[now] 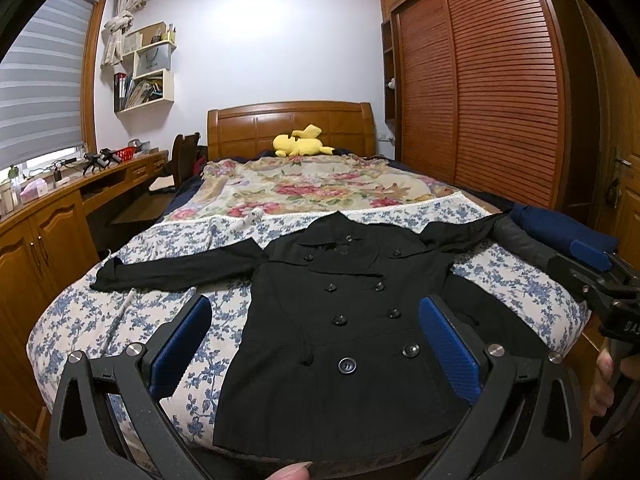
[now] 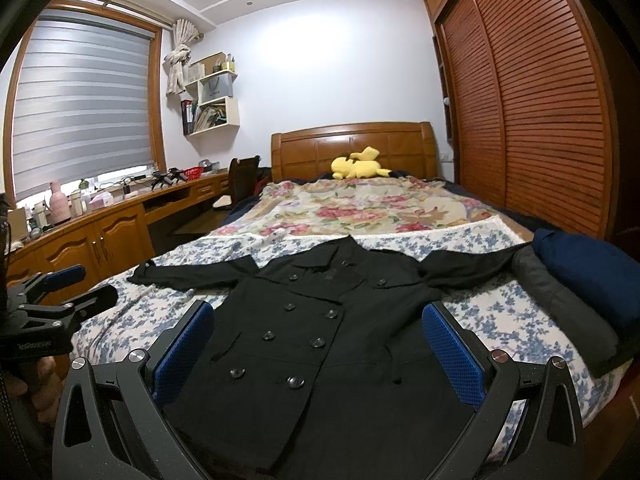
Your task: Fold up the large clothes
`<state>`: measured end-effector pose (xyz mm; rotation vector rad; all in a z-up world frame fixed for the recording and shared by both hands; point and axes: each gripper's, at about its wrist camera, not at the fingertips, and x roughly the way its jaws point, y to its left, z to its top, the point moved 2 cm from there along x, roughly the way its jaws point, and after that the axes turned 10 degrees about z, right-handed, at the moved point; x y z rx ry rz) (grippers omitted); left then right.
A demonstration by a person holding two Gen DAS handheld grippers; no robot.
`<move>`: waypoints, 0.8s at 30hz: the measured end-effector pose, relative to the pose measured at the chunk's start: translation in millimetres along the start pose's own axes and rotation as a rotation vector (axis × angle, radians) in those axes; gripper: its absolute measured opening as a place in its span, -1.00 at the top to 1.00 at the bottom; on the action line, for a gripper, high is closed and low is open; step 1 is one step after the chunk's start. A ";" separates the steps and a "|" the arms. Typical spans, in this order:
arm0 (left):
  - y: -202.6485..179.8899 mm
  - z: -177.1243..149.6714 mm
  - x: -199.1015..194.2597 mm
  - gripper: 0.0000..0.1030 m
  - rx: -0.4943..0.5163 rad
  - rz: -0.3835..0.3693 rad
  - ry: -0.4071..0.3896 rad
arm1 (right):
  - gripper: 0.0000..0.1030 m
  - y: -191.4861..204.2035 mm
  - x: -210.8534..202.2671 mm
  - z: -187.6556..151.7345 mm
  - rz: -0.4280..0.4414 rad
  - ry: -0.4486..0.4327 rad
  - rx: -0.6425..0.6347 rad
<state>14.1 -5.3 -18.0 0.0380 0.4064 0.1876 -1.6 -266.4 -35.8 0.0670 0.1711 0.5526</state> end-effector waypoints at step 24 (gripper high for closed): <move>29.6 -50.5 87.6 -1.00 -0.024 -0.002 0.147 | -1.00 -9.9 85.8 1.3 0.076 0.117 -0.029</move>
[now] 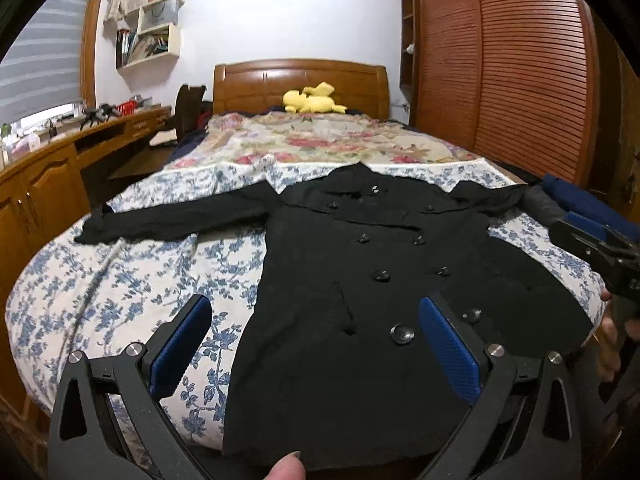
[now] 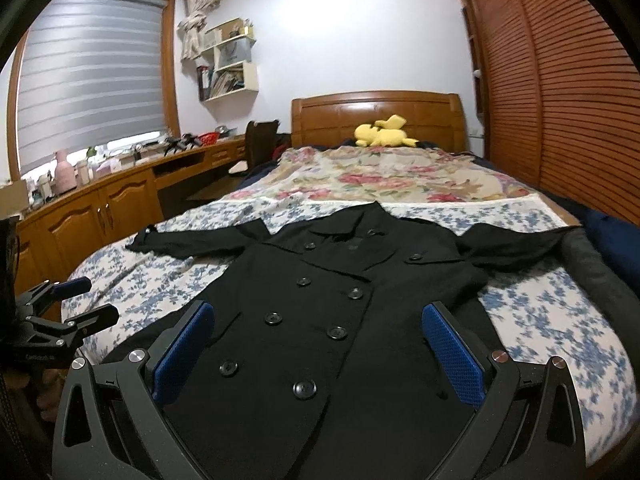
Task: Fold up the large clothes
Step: 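Move the left tool down to the coat sleeve nearest it, then grasp the sleeve with the left tool and fold it across the coat front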
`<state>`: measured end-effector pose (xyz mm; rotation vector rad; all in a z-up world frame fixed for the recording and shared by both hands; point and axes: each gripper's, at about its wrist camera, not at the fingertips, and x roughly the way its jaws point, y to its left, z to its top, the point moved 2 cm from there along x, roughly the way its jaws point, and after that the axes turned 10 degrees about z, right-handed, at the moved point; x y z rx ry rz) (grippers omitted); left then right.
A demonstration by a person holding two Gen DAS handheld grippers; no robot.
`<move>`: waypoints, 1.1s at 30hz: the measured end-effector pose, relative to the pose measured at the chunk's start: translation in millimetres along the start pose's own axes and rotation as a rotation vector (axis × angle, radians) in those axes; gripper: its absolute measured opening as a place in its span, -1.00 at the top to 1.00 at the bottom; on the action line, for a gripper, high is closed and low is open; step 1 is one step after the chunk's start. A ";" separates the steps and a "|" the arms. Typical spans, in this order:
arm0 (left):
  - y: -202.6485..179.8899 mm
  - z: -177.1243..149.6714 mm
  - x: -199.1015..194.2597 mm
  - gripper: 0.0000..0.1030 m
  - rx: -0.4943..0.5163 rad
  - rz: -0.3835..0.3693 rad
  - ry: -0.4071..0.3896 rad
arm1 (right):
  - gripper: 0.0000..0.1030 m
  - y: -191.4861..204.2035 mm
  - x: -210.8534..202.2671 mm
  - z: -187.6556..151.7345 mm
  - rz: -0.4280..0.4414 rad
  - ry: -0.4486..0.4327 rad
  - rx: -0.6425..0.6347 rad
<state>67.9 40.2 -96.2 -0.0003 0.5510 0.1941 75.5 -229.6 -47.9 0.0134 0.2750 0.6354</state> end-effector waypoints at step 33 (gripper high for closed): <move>190.1 52.2 224.9 -0.21 -0.233 0.175 0.275 | -1.00 -52.5 130.9 12.7 0.178 0.218 -0.060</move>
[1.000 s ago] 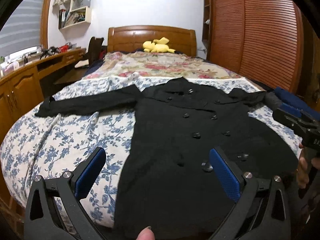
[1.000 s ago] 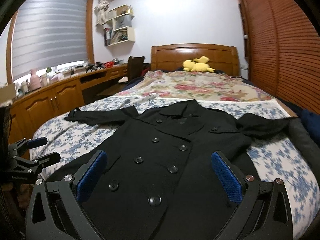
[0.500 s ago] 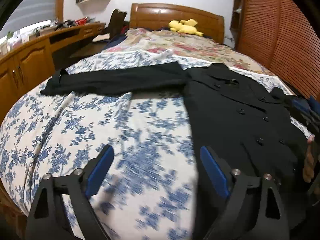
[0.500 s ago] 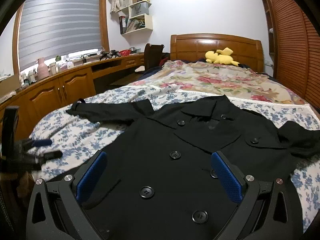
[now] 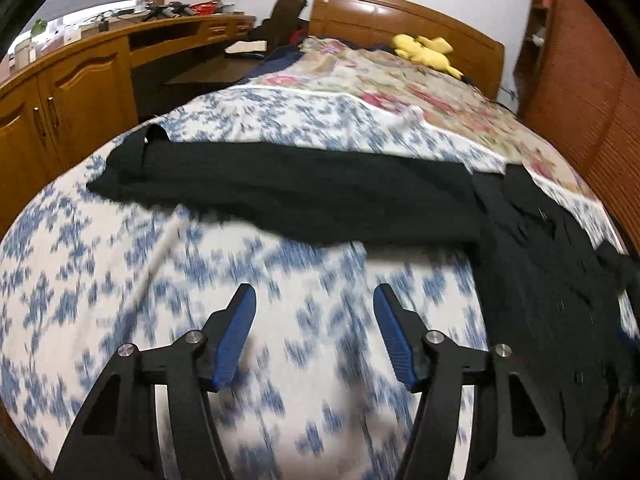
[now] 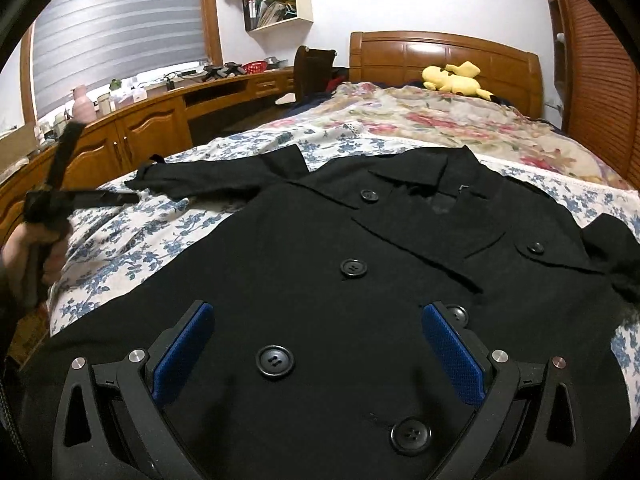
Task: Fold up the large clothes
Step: 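Grasp the sleeve with the left tool and fold it across the coat front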
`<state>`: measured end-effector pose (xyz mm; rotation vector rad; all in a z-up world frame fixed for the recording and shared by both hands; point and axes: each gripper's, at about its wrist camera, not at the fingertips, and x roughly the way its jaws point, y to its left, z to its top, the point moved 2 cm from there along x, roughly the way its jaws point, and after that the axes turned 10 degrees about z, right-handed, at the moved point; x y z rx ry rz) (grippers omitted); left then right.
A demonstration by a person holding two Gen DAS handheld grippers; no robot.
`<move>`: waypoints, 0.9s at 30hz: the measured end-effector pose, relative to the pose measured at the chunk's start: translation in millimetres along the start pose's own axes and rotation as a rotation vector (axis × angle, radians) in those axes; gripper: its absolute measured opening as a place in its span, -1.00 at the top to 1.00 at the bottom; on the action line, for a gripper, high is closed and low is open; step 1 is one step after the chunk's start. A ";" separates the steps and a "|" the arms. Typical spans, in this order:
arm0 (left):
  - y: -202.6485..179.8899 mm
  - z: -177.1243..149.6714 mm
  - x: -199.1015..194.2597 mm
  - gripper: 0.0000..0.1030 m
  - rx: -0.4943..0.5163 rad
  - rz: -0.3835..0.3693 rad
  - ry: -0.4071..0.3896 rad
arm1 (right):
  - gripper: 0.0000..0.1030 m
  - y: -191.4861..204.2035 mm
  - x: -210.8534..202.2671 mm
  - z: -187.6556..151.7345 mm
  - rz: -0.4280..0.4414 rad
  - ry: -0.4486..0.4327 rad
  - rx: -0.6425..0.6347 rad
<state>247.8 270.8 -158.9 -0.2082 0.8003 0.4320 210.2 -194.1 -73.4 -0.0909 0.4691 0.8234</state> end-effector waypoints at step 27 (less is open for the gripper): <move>39.1 68.1 122.8 0.90 -0.236 0.014 0.130 | -1.00 4.9 27.9 3.4 0.000 0.003 -0.011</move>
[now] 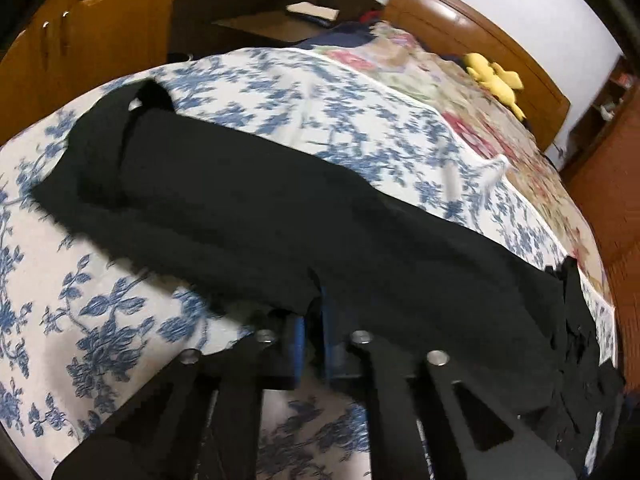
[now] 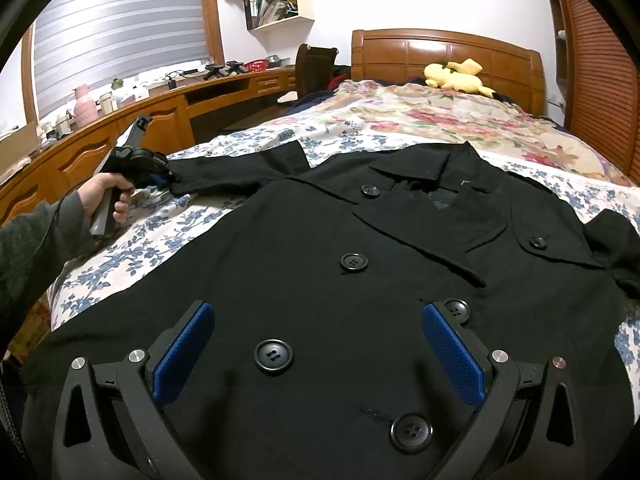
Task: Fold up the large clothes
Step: 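Grasp the sleeve with the left tool and fold it across the coat front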
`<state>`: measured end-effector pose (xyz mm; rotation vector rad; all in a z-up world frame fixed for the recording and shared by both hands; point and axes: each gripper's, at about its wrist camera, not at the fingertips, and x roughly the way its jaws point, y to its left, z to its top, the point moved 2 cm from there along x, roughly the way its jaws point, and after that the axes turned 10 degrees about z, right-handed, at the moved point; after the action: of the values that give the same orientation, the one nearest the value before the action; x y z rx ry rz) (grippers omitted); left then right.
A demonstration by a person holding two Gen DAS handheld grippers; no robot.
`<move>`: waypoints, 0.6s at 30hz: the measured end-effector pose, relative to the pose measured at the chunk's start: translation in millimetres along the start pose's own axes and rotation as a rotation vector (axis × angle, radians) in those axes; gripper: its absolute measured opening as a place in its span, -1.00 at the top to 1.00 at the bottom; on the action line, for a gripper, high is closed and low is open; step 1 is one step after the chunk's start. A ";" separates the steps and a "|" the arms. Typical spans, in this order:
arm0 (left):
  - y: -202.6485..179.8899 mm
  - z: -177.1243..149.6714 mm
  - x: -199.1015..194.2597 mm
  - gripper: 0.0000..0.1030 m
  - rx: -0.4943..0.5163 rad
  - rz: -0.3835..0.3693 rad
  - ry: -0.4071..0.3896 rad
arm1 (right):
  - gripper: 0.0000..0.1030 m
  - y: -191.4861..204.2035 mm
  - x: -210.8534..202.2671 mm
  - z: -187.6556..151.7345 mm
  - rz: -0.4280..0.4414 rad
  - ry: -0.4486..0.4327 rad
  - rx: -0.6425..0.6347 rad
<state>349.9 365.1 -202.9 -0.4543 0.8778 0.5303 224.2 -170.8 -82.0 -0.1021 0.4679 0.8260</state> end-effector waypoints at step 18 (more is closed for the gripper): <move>-195.5 -13.0 -172.1 0.93 0.382 -0.118 -0.286 | -1.00 -16.9 -34.4 -7.9 -0.069 -0.044 0.000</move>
<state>369.8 162.5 -39.8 -0.0762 0.6515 0.2991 213.6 -207.9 -75.5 -0.0991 0.4204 0.7590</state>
